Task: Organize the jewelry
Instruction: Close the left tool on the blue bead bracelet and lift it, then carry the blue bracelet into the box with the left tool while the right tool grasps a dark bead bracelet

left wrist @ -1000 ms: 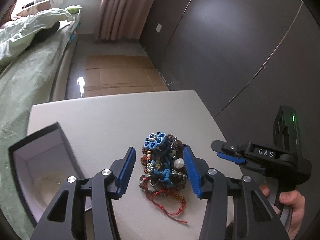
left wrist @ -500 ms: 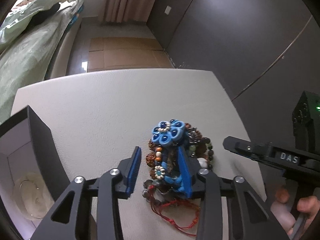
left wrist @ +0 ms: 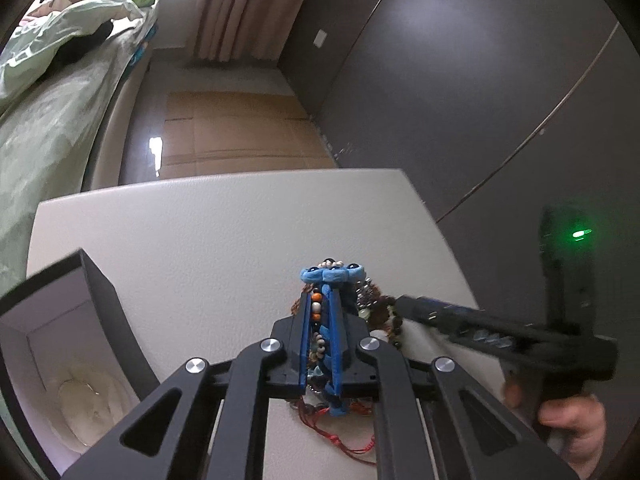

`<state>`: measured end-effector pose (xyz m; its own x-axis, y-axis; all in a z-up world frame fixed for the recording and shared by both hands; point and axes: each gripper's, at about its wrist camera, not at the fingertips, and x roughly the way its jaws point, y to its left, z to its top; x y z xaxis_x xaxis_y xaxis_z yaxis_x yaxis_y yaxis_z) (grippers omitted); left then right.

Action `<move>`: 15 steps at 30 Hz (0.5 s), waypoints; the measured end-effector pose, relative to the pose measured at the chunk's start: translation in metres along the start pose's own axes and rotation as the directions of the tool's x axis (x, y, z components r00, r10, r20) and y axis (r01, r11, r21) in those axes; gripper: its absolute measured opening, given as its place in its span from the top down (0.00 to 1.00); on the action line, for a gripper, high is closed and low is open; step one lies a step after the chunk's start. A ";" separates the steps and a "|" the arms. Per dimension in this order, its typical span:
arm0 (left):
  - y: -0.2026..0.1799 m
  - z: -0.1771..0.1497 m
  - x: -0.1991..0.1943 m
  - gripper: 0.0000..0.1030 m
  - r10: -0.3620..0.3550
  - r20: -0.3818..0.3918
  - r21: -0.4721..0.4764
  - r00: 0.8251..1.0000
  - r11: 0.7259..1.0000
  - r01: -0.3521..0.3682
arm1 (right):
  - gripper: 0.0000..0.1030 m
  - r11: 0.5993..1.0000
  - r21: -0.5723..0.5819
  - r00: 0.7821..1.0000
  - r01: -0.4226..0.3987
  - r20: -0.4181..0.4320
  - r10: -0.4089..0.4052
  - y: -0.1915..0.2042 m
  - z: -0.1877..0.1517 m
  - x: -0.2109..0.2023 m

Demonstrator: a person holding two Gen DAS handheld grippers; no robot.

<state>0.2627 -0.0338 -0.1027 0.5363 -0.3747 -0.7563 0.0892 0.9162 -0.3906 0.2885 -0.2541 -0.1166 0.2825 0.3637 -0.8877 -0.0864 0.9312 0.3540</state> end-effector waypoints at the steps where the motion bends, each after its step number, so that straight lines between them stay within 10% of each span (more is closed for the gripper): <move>1: 0.000 0.001 -0.003 0.94 -0.006 0.007 0.001 1.000 1.000 0.006 | 0.72 1.000 -0.017 1.000 0.018 -0.004 -0.018 0.004 -0.001 0.003; 15: 0.017 0.010 -0.039 0.94 -0.038 0.071 -0.041 0.997 0.998 0.042 | 0.74 0.926 -0.296 0.970 0.237 0.014 -0.243 0.045 -0.018 0.020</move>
<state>0.2517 -0.0019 -0.0743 0.5909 -0.3986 -0.7014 0.0764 0.8932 -0.4431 0.2725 -0.2044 -0.1234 0.3085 0.1258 -0.9429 -0.2956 0.9548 0.0306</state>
